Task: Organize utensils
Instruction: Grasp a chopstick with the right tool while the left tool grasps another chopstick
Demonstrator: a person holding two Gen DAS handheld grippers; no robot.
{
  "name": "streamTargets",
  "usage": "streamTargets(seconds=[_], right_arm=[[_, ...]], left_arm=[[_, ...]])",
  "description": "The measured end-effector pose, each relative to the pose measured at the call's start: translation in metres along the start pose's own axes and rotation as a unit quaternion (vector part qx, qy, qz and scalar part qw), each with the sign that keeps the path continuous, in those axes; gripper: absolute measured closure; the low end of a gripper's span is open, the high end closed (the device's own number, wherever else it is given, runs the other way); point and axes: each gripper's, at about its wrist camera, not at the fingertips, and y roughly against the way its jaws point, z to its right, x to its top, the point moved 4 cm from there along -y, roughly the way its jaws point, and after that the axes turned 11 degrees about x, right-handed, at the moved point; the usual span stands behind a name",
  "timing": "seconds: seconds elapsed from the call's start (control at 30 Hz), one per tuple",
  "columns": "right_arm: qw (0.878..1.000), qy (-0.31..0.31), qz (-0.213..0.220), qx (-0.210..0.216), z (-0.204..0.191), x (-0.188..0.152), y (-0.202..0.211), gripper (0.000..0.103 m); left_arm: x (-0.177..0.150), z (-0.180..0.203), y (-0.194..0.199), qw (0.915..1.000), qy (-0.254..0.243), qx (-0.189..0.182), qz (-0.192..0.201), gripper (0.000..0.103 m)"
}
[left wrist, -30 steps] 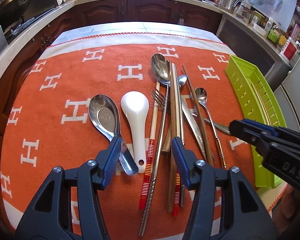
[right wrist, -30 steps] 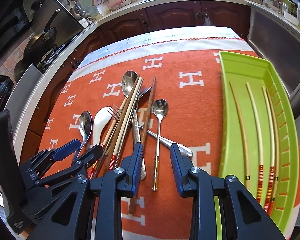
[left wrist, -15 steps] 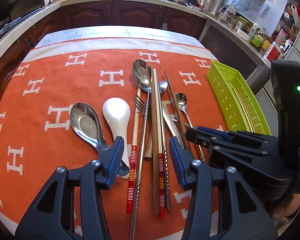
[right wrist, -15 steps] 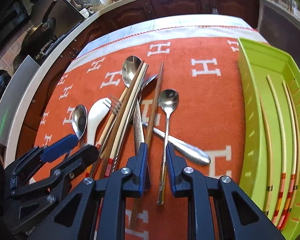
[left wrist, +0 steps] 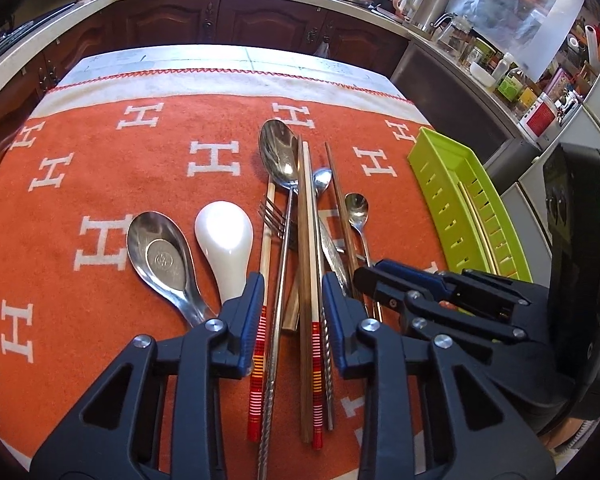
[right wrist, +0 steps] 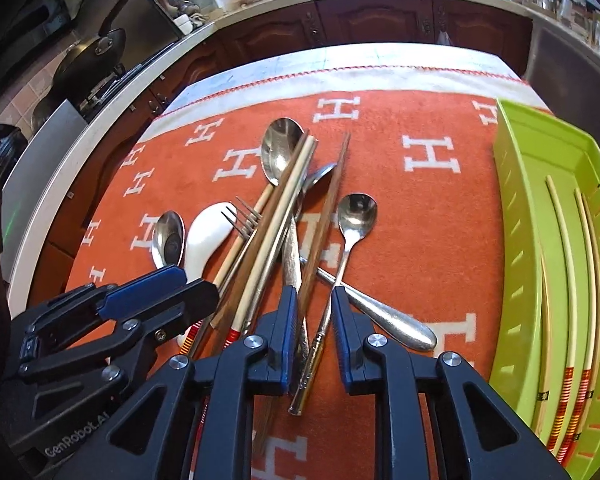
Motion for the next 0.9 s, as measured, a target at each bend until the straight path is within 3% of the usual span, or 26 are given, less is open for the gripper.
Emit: streamTargets(seconds=[0.4, 0.63, 0.9], right_arm=[[1.0, 0.018, 0.006, 0.006, -0.003, 0.005, -0.007, 0.087], [0.999, 0.02, -0.022, 0.02, -0.002, 0.006, -0.018, 0.091], [0.998, -0.042, -0.016, 0.048, 0.015, 0.006, 0.0, 0.096]], left_arm=[[0.008, -0.003, -0.023, 0.9992, 0.011, -0.013, -0.035, 0.083], [0.012, -0.002, -0.028, 0.9992, 0.008, -0.018, -0.036, 0.083], [0.012, 0.013, -0.027, 0.9988, -0.015, -0.031, -0.035, 0.083]])
